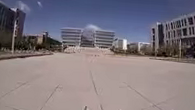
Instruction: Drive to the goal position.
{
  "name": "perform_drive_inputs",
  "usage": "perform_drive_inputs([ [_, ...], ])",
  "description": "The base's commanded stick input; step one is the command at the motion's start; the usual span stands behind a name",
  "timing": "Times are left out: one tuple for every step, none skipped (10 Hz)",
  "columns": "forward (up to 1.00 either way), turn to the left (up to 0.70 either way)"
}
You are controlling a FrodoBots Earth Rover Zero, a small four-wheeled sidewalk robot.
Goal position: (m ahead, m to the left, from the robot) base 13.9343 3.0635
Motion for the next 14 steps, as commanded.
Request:
perform_drive_inputs([
  [0.7,0.0],
  [0.7,0.0],
  [0.7,0.0],
  [0.7,0.0],
  [0.7,0.0],
  [0.7,0.0],
  [0.7,0.0],
  [0.7,0.0],
  [0.7,0.0],
  [0.7,0.0],
  [0.7,0.0],
  [0.7,0.0],
  [0.7,0.0],
  [0.7,0.0],
])
